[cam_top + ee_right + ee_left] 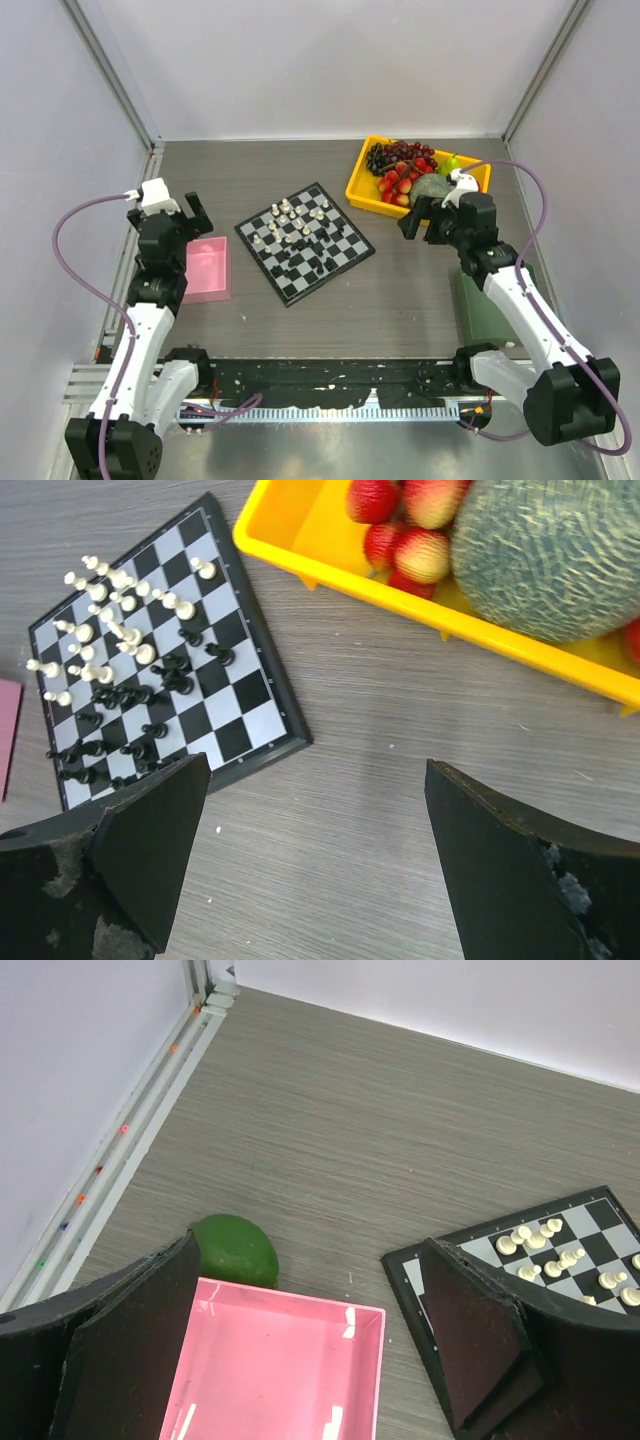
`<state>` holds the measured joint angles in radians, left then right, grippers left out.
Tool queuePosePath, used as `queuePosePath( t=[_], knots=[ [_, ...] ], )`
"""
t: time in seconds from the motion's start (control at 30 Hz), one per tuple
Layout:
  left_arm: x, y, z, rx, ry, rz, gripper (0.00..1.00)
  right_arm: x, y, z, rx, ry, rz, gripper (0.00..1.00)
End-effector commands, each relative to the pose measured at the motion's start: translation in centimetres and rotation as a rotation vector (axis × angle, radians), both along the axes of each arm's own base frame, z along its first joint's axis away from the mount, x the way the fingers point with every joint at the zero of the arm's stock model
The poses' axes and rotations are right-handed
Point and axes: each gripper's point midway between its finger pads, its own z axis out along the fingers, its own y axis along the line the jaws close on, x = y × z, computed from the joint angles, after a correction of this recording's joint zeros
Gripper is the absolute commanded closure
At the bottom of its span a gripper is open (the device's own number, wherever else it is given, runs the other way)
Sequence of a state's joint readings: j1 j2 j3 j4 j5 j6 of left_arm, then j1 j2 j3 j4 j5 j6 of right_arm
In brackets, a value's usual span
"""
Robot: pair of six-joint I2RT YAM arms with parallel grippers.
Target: Set up the chess pieces on the board
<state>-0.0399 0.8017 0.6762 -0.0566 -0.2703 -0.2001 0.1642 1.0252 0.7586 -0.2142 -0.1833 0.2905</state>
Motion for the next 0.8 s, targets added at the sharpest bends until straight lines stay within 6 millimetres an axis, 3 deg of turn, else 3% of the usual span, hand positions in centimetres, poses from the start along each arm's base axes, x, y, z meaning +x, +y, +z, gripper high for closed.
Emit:
queuePosePath(
  t=[0.0,0.07,0.13,0.27,0.4,0.43,0.47,0.57,0.63,0.77],
  knots=[
    [0.6,0.5,1.2,-0.082,-0.038,0.065,0.01,0.8,2.0,2.7,-0.040,-0.071,0.061,0.05],
    [0.6,-0.1,0.6,-0.117,0.011,0.046,0.01,0.6,3.1,2.9,-0.059,-0.073,0.092,0.05],
    [0.1,-0.5,-1.5,-0.206,0.089,0.078,0.01,0.4,4.2,3.3,-0.058,-0.075,0.120,0.05],
    [-0.4,-2.5,-2.5,-0.237,0.179,-0.040,0.01,-1.0,7.0,3.6,0.006,-0.075,0.225,0.04],
    [-0.5,-4.8,-2.4,-0.240,0.152,-0.191,0.01,-2.4,7.9,1.5,0.013,-0.016,0.264,0.02],
    [-0.7,-6.2,-2.6,-0.265,0.152,-0.265,0.01,-2.7,8.1,1.2,0.015,-0.006,0.276,0.00],
    [-0.9,-7.1,-2.5,-0.290,0.135,-0.313,0.01,-3.0,8.4,0.9,0.017,0.002,0.291,0.07],
    [-1.6,-10.4,-3.1,-0.396,0.147,-0.450,0.01,-3.4,9.0,0.2,0.031,0.023,0.307,0.15],
    [-2.3,-11.8,-4.1,-0.378,0.188,-0.477,0.01,-3.5,9.3,-0.5,0.041,0.036,0.315,0.22],
    [-4.1,-15.0,-6.5,-0.309,0.281,-0.517,0.01,-3.4,10.1,-2.9,0.048,0.102,0.326,0.25]
  ],
)
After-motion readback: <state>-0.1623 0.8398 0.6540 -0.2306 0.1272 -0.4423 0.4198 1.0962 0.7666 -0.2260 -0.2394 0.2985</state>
